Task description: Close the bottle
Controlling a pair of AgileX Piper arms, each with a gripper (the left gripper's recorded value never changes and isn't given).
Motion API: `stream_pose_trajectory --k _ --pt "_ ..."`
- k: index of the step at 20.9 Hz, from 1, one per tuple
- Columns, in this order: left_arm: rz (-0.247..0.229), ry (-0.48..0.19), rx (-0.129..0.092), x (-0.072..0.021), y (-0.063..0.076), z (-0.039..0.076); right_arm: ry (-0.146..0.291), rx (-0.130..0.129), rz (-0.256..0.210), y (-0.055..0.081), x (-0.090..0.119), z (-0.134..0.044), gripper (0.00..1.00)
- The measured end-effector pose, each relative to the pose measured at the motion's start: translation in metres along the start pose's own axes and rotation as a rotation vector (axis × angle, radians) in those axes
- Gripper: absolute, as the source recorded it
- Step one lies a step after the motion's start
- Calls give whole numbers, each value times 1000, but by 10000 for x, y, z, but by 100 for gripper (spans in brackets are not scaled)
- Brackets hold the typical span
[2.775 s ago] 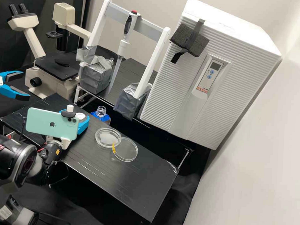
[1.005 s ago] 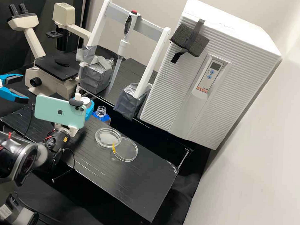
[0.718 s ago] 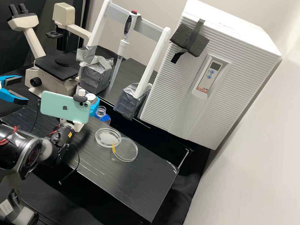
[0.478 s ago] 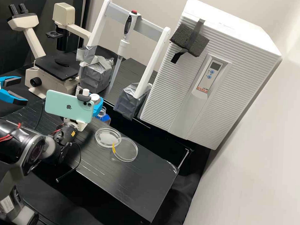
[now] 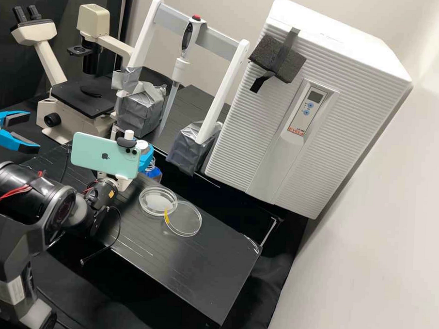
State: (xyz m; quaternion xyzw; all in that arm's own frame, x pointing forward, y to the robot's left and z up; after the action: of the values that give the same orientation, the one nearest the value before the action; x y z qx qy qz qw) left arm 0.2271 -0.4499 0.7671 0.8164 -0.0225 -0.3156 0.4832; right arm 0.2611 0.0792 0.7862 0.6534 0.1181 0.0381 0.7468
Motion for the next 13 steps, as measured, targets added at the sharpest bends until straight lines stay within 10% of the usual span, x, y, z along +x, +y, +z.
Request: stream_pose_trajectory --k 13 --pt "2 0 1 3 5 -2 -71 6 -4 -54 53 142 0"
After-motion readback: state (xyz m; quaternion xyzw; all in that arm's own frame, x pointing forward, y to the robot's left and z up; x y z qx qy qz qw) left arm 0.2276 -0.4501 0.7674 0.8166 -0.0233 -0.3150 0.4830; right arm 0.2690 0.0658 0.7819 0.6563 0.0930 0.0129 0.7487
